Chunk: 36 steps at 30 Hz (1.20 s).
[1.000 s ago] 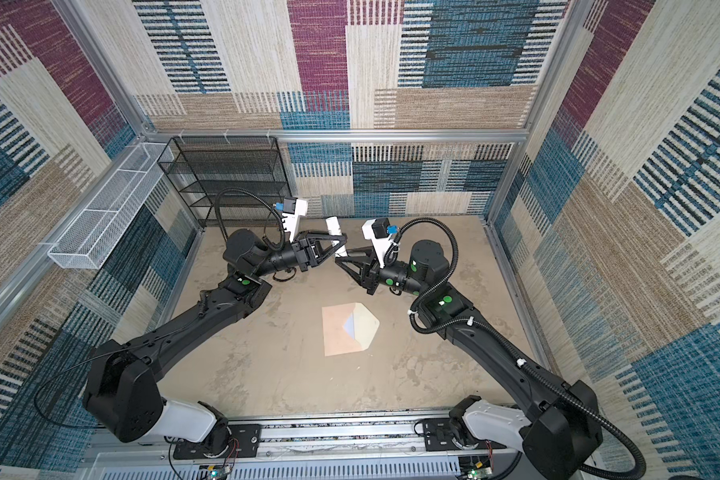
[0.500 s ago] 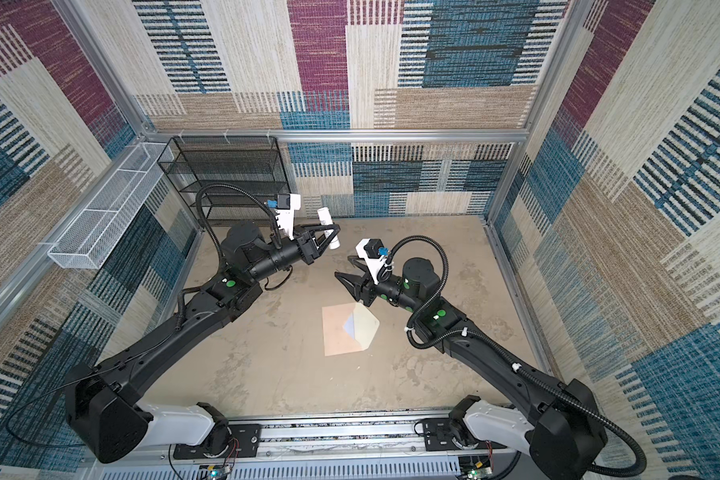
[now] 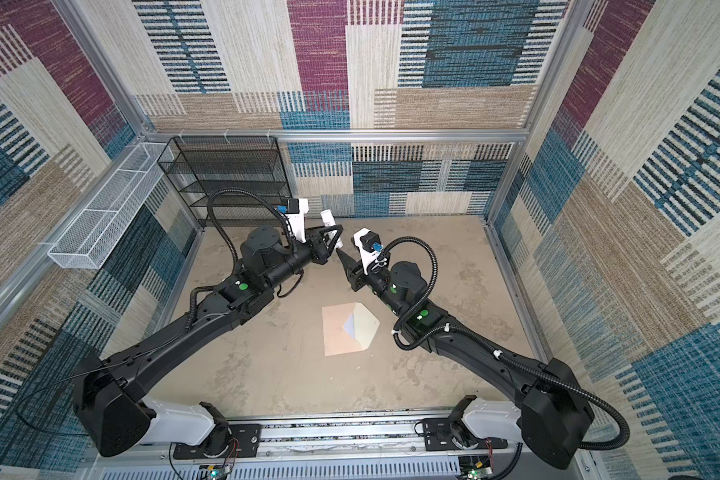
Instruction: Place the letter into the envelope and seal it
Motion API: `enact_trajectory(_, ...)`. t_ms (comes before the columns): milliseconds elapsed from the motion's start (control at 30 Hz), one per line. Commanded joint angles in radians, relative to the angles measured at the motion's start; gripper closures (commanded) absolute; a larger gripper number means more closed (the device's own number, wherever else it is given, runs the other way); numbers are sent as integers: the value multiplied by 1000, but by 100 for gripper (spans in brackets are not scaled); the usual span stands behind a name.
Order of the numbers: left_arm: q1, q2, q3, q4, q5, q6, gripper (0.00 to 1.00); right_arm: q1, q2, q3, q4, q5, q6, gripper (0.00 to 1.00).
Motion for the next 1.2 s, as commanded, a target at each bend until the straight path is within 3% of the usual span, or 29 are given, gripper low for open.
enact_trajectory(0,-2,5,-3,47,-6,-5,100,2,12,20,35,-7,2,53)
enact_trajectory(233,-2,6,-3,56,2,-7,100,8,42,31,21,-24,18,56)
enact_trajectory(467,-2,6,-10,71,14,-11,100,7,64,45,17,-31,29,66)
enact_trajectory(933,-2,9,-34,85,51,-32,100,7,62,56,19,-34,31,72)
enact_trajectory(1167,2,18,-68,126,145,-108,100,7,31,81,-28,-100,26,80)
